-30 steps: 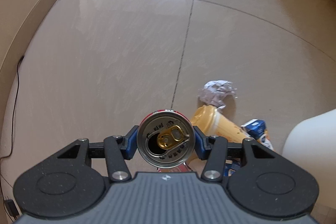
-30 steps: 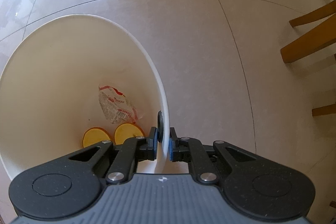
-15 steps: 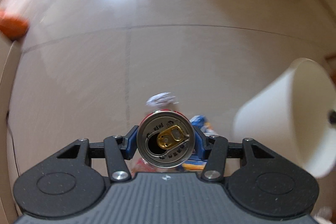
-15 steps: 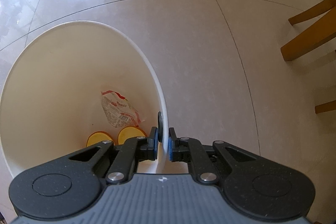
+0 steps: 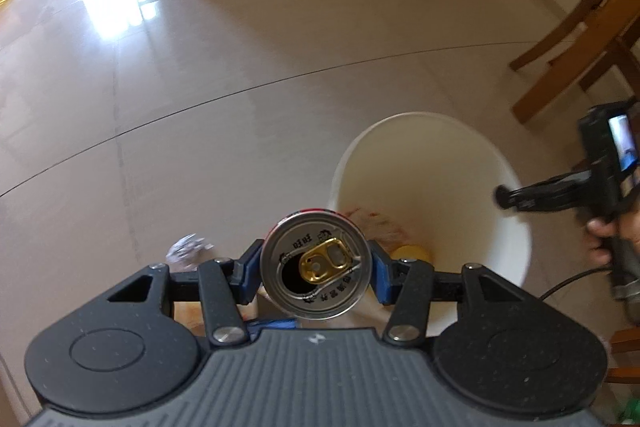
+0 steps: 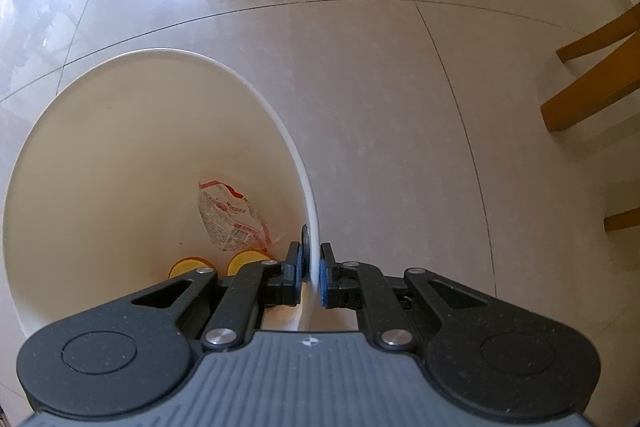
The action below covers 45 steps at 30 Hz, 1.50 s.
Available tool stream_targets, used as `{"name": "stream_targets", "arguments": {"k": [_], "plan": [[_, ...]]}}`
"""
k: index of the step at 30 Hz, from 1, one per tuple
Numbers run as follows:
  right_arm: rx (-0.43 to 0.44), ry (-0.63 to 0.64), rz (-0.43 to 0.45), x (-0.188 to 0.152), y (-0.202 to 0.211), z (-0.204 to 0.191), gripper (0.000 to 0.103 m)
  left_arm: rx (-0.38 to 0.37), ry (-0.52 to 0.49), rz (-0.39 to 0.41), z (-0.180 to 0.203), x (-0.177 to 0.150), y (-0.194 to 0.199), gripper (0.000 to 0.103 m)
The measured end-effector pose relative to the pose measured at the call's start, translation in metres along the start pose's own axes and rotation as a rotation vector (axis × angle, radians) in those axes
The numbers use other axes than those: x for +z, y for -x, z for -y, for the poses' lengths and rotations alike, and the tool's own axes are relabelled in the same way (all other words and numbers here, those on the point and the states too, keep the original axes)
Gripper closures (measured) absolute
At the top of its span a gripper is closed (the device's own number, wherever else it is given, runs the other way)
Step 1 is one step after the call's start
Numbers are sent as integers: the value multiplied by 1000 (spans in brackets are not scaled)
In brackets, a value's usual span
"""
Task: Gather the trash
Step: 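Carry the red can over the bin and release it with the left gripper, then return the left gripper to the pile and grasp the pink snack wrapper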
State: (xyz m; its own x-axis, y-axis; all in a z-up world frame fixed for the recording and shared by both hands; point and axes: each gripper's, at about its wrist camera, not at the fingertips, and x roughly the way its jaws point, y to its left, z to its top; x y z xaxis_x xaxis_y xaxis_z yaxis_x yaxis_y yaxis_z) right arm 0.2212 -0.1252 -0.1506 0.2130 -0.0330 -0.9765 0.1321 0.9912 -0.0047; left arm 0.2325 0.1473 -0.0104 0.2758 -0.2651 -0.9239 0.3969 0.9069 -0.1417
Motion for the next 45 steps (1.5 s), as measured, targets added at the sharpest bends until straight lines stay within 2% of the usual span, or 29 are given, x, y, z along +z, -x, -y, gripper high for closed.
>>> {"name": "stream_targets", "arguments": {"k": [7,14,15,17,22,26,32,36,40,45], "plan": [[9,5,3,-1,0,0,93,-86,-34,-7,42,16,-26,51],[9,11,3,-1,-1,1,92,-109,-83,-103,85,7,-65,51],[12,11,2,-1,-1,2,93,-108,-76,-112,86,5,-69,50],[16,10,1,0,-1,3,93,-103,-56,-123,85,2,-76,38],[17,13,4,0,-1,4,93,-76,-19,-85,66,0,-65,27],[26,5,0,0,-2,5,93,-50,12,-37,49,4,-53,15],[24,2,-3,2,-2,6,93,36,84,16,12,-2,-44,11],[21,1,-5,3,-3,6,93,103,171,22,-25,-19,-47,11],[15,4,-4,1,-4,4,92,206,245,15,-60,-44,-59,9],[12,6,-3,1,-4,2,92,275,393,-45,-99,-83,-90,9]]}}
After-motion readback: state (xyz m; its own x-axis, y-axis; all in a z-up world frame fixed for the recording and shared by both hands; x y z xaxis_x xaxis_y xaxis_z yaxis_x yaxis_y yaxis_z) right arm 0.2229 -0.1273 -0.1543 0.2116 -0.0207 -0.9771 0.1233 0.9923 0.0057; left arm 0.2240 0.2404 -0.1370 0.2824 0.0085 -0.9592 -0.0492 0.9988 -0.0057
